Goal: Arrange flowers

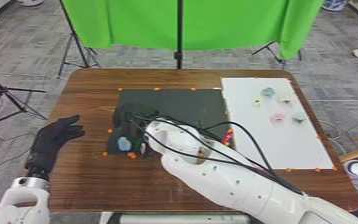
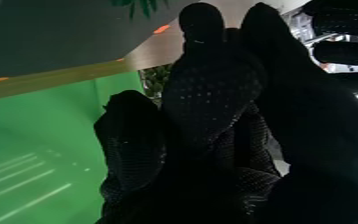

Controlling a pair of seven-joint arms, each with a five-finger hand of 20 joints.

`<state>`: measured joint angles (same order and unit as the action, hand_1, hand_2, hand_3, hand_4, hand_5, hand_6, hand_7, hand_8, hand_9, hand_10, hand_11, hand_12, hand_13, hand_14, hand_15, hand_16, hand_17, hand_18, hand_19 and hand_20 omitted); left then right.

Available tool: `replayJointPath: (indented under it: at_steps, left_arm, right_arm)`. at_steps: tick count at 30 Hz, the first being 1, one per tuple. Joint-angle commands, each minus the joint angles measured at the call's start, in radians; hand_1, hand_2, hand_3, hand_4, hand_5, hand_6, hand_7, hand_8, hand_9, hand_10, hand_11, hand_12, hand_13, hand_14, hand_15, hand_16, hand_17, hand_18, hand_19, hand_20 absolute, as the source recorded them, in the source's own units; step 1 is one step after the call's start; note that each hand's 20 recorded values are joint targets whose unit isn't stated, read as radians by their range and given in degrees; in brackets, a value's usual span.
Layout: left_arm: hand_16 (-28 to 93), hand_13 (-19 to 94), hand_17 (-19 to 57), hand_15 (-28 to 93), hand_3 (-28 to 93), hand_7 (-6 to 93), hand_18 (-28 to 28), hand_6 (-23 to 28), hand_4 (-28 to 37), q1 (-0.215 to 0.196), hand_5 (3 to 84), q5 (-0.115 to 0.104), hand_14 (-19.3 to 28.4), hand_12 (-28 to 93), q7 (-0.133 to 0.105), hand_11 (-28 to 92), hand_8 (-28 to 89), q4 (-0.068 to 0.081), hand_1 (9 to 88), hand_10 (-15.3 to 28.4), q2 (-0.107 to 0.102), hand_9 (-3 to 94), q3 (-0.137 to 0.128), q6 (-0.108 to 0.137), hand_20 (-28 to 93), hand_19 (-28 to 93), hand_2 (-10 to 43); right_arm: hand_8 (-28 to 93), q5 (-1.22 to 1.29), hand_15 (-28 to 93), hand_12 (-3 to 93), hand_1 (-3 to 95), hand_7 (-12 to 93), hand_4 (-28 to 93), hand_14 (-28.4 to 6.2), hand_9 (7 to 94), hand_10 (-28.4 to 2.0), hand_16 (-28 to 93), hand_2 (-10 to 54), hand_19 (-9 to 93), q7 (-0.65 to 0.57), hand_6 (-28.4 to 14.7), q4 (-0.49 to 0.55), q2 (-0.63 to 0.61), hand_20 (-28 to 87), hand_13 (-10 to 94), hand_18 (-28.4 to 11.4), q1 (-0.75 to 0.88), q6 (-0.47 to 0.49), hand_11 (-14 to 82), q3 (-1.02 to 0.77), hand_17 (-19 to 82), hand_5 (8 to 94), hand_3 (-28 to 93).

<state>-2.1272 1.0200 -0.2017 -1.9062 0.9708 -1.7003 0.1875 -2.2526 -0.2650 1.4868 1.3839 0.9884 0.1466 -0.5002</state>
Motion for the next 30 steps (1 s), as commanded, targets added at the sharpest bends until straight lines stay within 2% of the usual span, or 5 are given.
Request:
replayJointPath:
  at_steps: [1,7,16,22,30]
  left_arm:
    - [-2,43,12.6,26,68,13.5,14.0,5.5,-28.3,-0.003,48.1,0.008,20.0,13,0.019,23,-5,0.003,19.7,15.6,-0.001,49.6,0.000,-0.018,24,21,19.1]
    - [-2,43,12.2,27,69,13.2,14.0,5.7,-28.3,-0.018,49.3,0.008,20.6,14,0.024,22,-5,-0.006,19.6,16.5,0.000,50.2,-0.011,-0.013,24,21,18.2]
    - [-3,43,12.1,27,66,10.7,14.1,6.9,-28.3,-0.083,47.8,0.009,20.6,13,0.032,22,-6,-0.039,21.9,15.3,0.007,49.5,-0.066,0.003,24,21,19.5]
    - [-3,44,12.2,27,64,10.5,14.2,6.9,-28.3,-0.108,47.1,0.013,20.6,12,0.031,22,-6,-0.055,22.3,15.4,0.012,49.5,-0.087,0.012,24,22,20.4]
    - [-3,44,12.4,27,64,10.8,14.2,6.7,-28.3,-0.130,46.8,0.013,20.5,11,0.025,22,-6,-0.069,22.3,15.5,0.027,49.6,-0.101,0.022,24,22,20.7]
  right_arm:
    - [-11,-0.071,54,35.3,53.0,19,-14,-0.9,74.0,-10.2,34,-9.5,93,0.005,2.5,-0.001,-0.002,46,90,-10.6,-0.006,-0.036,12.6,0.003,61,58.8,61]
    - [-11,-0.058,54,34.6,53.1,19,-15,-0.9,73.1,-10.4,34,-9.5,93,-0.013,2.3,0.035,-0.034,47,89,-10.9,-0.023,-0.083,13.4,-0.016,61,58.6,61]
    - [-9,-0.016,56,24.1,43.8,18,-15,-3.1,68.7,-13.7,34,-9.5,93,-0.086,0.8,0.331,-0.303,49,86,-13.6,-0.027,-0.200,21.2,-0.212,57,57.8,67]
    - [-7,-0.007,58,24.2,32.1,13,-12,-7.0,65.0,-17.3,34,-9.5,93,-0.188,-1.8,0.448,-0.482,50,81,-16.6,0.094,-0.056,17.6,-0.489,54,55.9,65]
    - [-5,0.044,60,25.6,18.3,8,-10,-11.3,64.3,-20.5,33,-2.4,93,-0.284,-3.5,0.387,-0.610,49,78,-19.8,0.248,0.073,15.8,-0.670,51,53.0,57]
